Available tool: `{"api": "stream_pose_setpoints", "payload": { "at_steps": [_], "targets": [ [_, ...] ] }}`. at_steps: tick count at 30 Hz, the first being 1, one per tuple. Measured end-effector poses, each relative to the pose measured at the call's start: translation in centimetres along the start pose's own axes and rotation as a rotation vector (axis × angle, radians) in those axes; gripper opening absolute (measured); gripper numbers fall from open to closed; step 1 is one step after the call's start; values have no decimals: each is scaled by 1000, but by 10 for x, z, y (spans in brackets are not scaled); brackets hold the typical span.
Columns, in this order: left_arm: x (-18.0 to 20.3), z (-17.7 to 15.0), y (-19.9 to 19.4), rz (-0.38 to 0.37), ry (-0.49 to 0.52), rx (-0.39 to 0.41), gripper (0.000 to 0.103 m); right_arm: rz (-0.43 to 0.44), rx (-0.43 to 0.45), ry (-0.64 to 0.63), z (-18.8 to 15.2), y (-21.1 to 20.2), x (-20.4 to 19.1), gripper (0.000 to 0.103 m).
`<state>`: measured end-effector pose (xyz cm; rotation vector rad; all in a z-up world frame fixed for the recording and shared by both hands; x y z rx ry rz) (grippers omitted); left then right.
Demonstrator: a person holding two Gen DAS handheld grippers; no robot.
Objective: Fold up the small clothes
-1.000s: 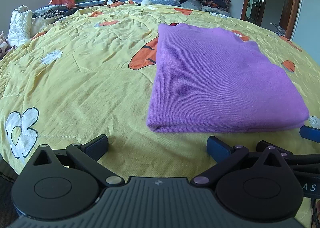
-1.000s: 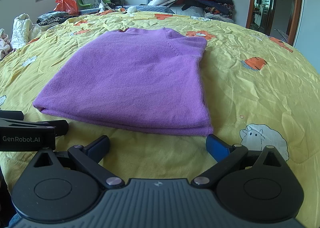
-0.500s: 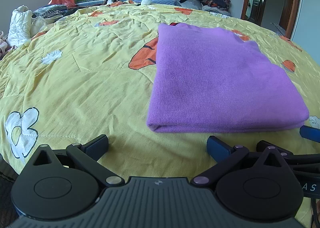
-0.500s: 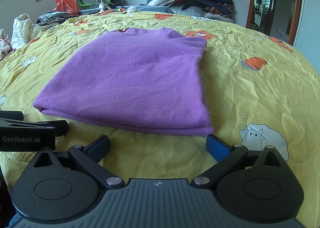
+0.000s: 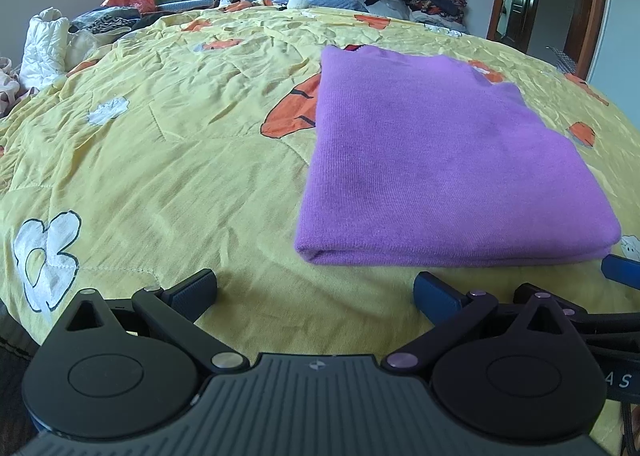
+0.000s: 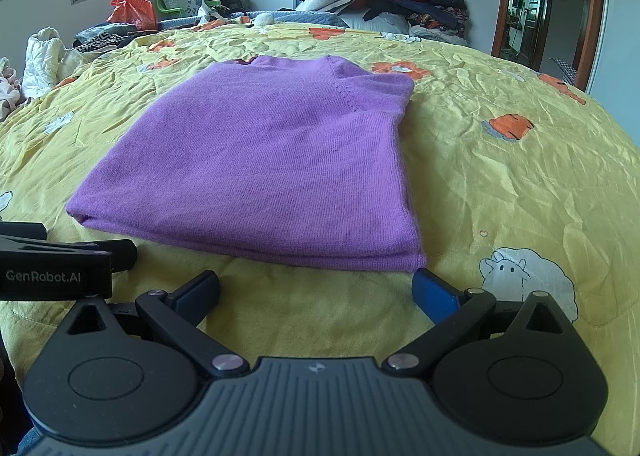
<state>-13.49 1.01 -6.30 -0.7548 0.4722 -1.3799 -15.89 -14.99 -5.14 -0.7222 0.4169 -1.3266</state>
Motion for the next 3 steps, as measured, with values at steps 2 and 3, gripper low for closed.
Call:
{"api": "stream_pose_setpoints", "payload": {
  "at_steps": [2,3],
  "targets": [
    [0,0,0,-3,3,7,103,0,0,-1,0,0,0,103],
    [0,0,0,-4,6,10,103,-1,0,-1,0,0,0,103]
  ]
}}
Point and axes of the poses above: each gripper's, at about its wrist camera, not at the fingertips, and y roughly the way its jaws point, x to its right, z to its top, the point moved 10 cm from there along y, roughly the way its jaws point, and after that the axes turned 10 degrees about -y, right-handed, at the moved point
